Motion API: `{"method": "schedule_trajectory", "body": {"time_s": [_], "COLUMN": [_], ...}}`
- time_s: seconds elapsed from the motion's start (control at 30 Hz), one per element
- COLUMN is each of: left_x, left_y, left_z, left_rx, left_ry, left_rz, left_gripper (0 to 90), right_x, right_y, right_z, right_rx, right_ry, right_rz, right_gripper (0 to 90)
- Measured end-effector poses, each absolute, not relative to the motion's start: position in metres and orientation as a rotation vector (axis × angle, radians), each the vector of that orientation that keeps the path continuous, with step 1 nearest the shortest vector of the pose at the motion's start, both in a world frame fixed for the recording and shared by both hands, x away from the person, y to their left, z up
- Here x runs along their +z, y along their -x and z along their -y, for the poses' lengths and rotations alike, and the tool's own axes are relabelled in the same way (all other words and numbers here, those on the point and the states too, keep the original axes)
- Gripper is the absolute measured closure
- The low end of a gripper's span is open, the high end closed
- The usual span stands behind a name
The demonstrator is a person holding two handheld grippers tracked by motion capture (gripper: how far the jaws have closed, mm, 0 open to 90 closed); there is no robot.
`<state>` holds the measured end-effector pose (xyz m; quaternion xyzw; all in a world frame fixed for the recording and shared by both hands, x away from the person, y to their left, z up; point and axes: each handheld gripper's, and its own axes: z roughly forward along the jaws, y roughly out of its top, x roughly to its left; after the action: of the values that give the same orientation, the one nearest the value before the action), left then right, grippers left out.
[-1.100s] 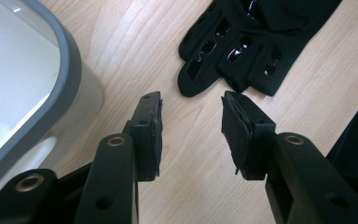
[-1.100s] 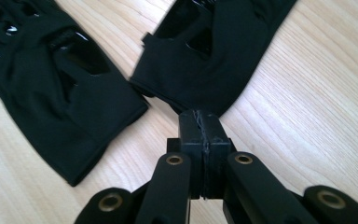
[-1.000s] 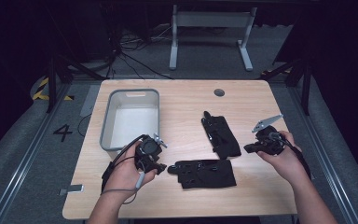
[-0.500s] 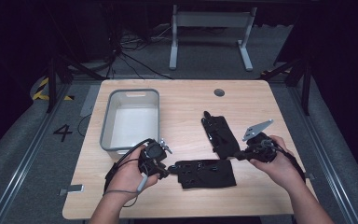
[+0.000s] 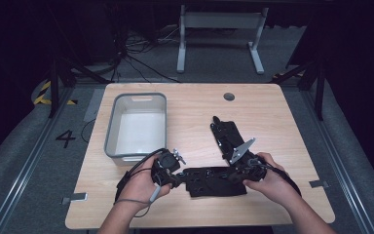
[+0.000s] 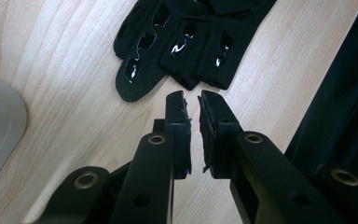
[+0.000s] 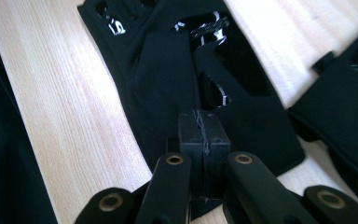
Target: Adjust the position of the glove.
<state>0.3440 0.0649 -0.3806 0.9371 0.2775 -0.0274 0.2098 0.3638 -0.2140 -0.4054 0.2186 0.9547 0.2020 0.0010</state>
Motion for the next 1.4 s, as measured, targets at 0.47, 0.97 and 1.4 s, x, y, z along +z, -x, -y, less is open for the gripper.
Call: {"method": "schedule_trajectory", "body": {"time_s": [0.47, 0.97, 1.4], "left_x": [-0.377, -0.375, -0.369], "left_y": [-0.348, -0.36, -0.364], "left_z": [-0.061, -0.041, -0.051], "left_rx": [-0.083, -0.113, -0.121], "left_ry": [-2.587, -2.616, -2.541], "left_rz": [-0.756, -0.677, -0.736], "left_gripper": [79.9, 78.5, 71.7], "right_x": [-0.425, -0.424, -0.402], "right_y": [-0.358, -0.345, -0.348], "right_z": [0.208, 0.23, 0.247], "right_rx": [0.487, 0.426, 0.717], "right_ry": [-0.674, -0.701, -0.79], "right_rz": [-3.08, -3.11, -2.949], "right_gripper": [90.0, 90.0, 90.0]}}
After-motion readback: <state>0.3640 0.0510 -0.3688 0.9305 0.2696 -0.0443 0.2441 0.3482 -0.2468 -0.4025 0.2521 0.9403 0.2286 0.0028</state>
